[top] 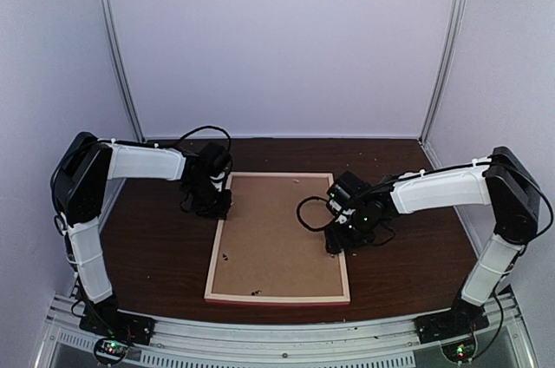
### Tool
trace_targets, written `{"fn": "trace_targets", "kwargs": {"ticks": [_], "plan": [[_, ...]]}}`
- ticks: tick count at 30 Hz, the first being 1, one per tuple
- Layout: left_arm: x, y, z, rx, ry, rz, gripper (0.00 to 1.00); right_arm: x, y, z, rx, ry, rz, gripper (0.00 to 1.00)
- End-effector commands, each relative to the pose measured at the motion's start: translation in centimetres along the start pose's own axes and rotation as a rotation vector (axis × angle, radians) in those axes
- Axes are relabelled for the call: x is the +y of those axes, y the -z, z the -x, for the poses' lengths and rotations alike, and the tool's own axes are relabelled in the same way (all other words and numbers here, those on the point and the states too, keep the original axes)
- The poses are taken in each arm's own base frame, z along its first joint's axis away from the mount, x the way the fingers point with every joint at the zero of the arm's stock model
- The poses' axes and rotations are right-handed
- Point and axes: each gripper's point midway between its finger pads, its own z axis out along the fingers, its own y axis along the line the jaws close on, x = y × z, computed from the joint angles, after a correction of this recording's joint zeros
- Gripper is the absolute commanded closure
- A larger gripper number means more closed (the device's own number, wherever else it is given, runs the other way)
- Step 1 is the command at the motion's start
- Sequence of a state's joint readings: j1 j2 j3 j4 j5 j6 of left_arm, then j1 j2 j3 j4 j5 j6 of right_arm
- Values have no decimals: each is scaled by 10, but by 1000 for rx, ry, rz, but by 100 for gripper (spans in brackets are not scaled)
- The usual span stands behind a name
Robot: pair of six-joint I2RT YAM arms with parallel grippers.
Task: Put the photo into the frame
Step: Press the fastener onto the backboard.
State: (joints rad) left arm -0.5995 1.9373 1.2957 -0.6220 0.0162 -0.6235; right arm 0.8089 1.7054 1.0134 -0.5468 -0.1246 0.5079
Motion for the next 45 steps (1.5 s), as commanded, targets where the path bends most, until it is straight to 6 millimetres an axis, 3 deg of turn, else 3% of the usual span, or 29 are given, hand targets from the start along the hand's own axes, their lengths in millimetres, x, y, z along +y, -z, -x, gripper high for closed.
{"fn": "trace_targets", "kwargs": {"ticks": [1,6,21,45], "plan": [[4,-1,-14,36,-33,8,86,-4,-9,-7,11,6,-48,34],[3,0,-14,36,-33,6,86,-5,-12,-8,15,15,-58,38],[5,2,-15,33,-35,7,86,-7,-20,-18,55,38,-39,64],[6,3,-15,29,-37,14,85,13,-10,-44,191,210,193,70]]}}
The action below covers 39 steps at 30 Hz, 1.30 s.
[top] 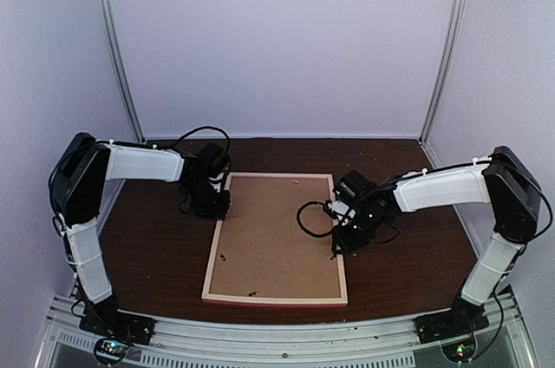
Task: Put the photo into the frame
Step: Press the fastener onto the backboard.
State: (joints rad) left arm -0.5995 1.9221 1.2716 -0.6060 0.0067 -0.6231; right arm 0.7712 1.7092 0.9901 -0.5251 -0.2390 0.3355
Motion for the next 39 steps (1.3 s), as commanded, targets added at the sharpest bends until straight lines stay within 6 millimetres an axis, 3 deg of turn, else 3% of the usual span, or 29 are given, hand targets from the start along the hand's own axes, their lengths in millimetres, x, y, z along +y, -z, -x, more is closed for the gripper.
{"fn": "trace_targets", "kwargs": {"ticks": [1,11,21,28,32,39], "plan": [[3,2,-13,40,-37,8,85,15,-9,-36,151,74,122,70],[3,3,-14,42,-37,9,86,19,-7,-28,141,20,203,58],[3,3,-14,43,-37,9,85,10,-9,-20,120,-26,179,55],[2,4,-13,40,-35,5,85,11,-2,-14,92,-22,187,47],[0,6,-13,41,-32,-5,85,9,1,-2,50,-52,160,46],[-5,13,-9,25,-32,-32,82,-25,-6,18,14,-171,-16,54]]}}
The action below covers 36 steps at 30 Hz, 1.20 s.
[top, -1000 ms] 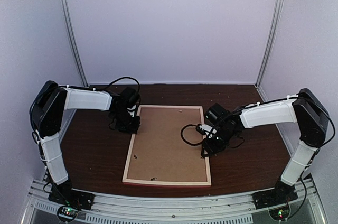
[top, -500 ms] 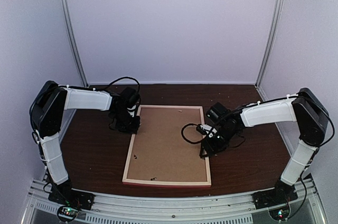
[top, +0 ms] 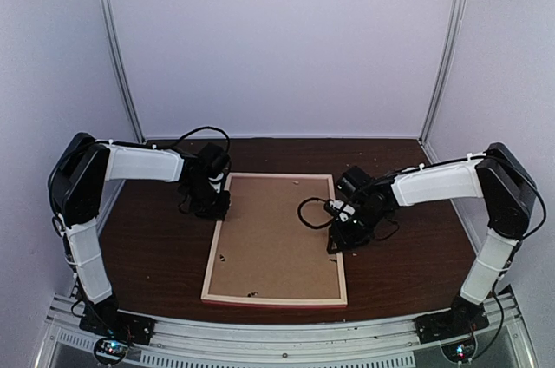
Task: Put the photo into the frame
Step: Press the fastener onto the backboard.
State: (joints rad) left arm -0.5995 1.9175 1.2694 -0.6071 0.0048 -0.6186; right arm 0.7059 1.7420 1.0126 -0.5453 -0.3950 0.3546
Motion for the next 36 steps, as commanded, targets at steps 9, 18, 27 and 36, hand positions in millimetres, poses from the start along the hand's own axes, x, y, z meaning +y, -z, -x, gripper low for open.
{"fn": "trace_targets", "kwargs": {"ticks": [9,18,27,36], "plan": [[-10,11,-7,31,-30,-54,81,-38,3,43,-121,-144,-180,61],[-14,12,-5,30,-33,-70,78,-49,-2,39,-104,-161,-223,74],[-25,25,4,-8,-34,-126,63,-65,10,27,-98,-171,-290,88],[-33,22,17,-17,-89,-133,49,-66,14,16,-79,-152,-274,92]]}}
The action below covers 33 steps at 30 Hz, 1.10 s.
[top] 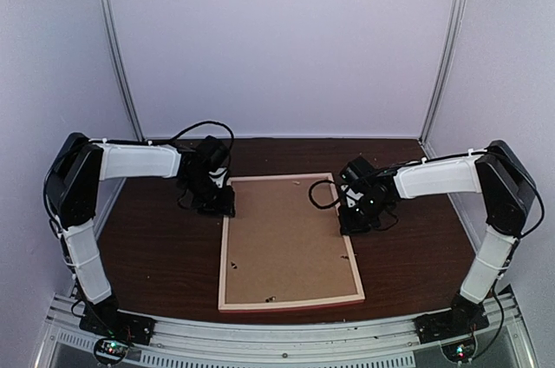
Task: Put the photo into the frame
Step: Press the fastener onto the backboard.
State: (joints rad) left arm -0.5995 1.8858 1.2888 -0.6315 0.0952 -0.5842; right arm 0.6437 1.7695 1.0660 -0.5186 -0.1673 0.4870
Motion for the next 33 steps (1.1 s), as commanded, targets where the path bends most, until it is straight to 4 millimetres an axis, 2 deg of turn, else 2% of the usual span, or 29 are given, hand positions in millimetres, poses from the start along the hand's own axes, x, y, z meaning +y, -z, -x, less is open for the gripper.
{"fn": "trace_targets", "kwargs": {"ticks": [1,9,14,21,29,33], "plan": [[-16,2,19,-24,-64,-37,48,-21,1,-24,68,42,-74,92],[-9,-12,32,-5,-107,40,48,-18,0,-23,66,40,-58,92],[-1,-15,32,-2,-114,83,49,-20,-1,-23,67,40,-60,92],[11,-25,26,24,-124,141,58,-19,-1,-24,68,38,-54,92],[15,-32,24,30,-135,154,62,-20,-3,-26,71,35,-53,92],[17,-35,22,34,-134,160,68,-20,-3,-26,72,34,-50,92]]}}
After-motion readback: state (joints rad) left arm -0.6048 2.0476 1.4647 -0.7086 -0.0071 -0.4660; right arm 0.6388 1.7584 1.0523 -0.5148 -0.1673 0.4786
